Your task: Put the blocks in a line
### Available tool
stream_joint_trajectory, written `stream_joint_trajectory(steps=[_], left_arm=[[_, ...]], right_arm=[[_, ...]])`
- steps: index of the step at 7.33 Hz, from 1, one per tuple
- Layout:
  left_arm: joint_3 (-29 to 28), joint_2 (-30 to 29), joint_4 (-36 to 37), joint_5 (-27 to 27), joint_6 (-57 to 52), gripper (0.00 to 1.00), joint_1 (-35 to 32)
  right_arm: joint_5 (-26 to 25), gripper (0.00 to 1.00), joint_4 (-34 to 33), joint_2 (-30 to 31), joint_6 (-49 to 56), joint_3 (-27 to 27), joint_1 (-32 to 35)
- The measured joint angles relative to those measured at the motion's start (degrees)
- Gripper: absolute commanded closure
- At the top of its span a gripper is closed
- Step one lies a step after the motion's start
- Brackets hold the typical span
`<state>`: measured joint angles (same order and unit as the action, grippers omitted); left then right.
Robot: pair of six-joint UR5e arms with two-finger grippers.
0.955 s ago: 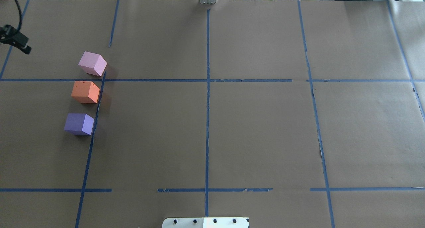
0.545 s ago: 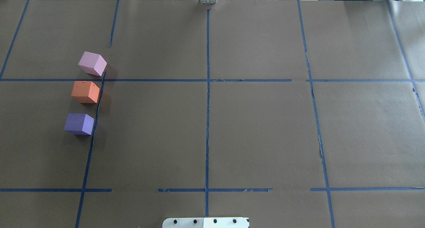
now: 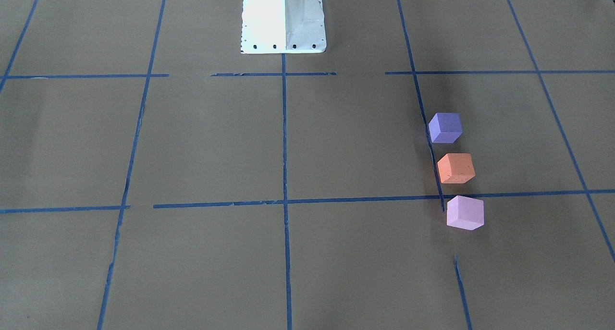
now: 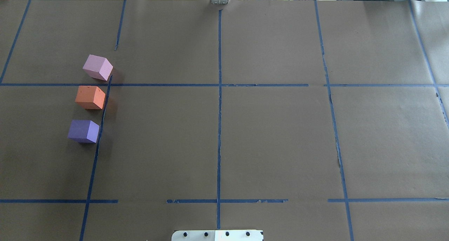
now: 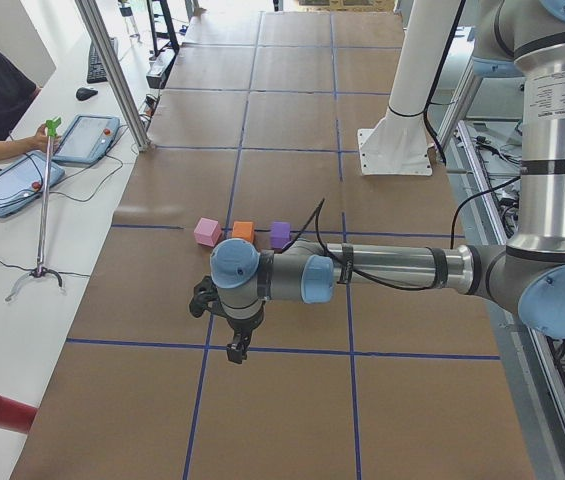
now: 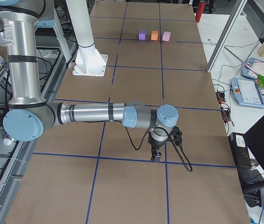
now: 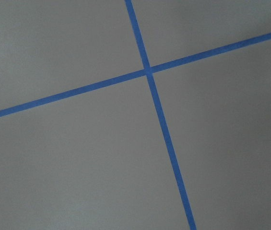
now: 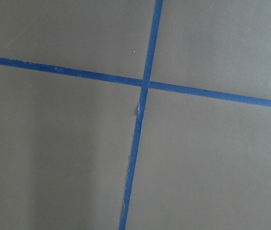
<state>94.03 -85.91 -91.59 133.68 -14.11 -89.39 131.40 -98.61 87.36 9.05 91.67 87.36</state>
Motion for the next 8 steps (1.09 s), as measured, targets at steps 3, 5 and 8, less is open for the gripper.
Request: stream_joint_trajectory(steps=[3,5,8], left_arm=[[1.76,-0.69,-0.88,0.15,5.14,0.00,0.07],[3.78,-0.89,-0.81,0.20,8.70,0.00,0.09],[3.72,-0.92,-0.85,0.33,9.37,0.00,0.09]], right_arm=[[0.00,0.00,0.00,0.00,0.00,0.02,0.00],[0.00,0.00,0.00,0.00,0.00,0.02,0.00],[0.00,0.00,0.00,0.00,0.00,0.00,0.00]])
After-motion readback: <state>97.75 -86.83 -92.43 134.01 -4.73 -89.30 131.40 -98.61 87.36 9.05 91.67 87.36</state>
